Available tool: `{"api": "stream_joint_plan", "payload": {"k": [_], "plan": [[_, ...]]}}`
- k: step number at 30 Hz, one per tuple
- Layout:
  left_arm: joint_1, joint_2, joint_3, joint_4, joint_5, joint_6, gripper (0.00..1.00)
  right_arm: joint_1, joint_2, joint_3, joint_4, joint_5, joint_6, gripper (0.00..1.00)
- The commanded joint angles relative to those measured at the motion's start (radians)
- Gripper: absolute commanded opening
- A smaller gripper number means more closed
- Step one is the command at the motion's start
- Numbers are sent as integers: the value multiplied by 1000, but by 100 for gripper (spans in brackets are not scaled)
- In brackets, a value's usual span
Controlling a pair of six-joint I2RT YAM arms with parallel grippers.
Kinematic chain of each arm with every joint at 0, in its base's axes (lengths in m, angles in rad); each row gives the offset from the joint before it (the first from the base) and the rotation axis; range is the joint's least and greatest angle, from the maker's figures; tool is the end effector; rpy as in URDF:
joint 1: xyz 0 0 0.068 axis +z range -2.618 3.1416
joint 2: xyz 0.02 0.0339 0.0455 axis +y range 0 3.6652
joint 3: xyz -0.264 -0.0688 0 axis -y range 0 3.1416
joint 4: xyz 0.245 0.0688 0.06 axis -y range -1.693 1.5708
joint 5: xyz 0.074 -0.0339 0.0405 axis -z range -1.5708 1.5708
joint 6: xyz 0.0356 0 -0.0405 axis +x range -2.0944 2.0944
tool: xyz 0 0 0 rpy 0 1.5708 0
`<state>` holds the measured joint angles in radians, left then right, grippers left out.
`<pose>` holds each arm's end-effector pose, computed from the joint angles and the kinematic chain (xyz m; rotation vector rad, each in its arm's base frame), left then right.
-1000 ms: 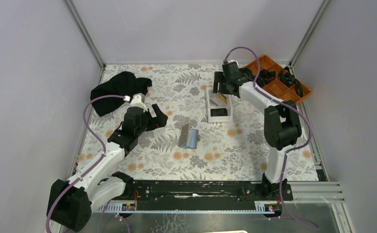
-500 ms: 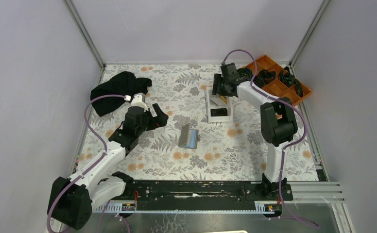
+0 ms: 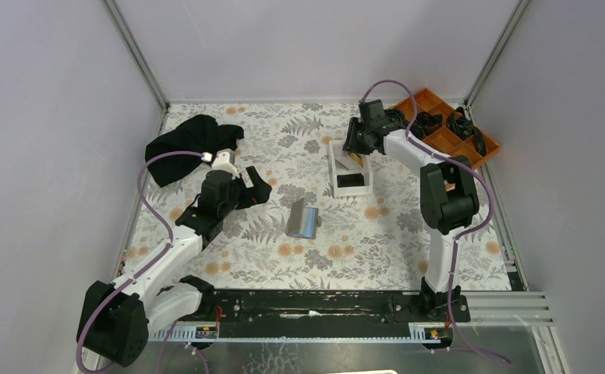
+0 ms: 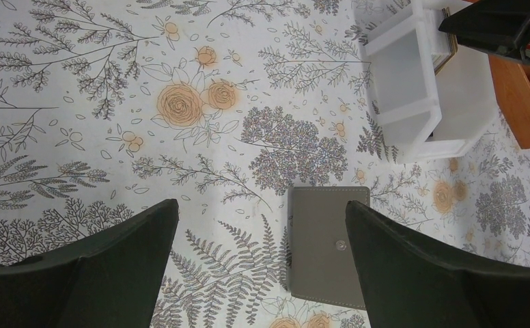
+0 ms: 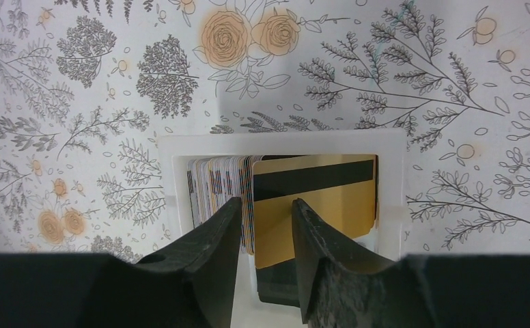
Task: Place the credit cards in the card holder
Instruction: Pick up the credit card from the storage box.
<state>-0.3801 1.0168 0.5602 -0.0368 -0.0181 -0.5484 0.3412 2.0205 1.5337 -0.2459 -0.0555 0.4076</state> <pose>0.2082 -0.0825 0.2319 -0.1888 2.1023 -0.5478 0.4336 0.1561 0.2164 0.0488 2.3432 0.4423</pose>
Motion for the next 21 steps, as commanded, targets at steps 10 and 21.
{"api": "stream_joint_plan", "payload": {"k": [10,21], "plan": [[-6,-3,11,67,33,31,100,5,-77,40,2,-74,43,26],[-6,-18,21,72,31,16,100,28,-96,93,-95,49,-38,18]]}}
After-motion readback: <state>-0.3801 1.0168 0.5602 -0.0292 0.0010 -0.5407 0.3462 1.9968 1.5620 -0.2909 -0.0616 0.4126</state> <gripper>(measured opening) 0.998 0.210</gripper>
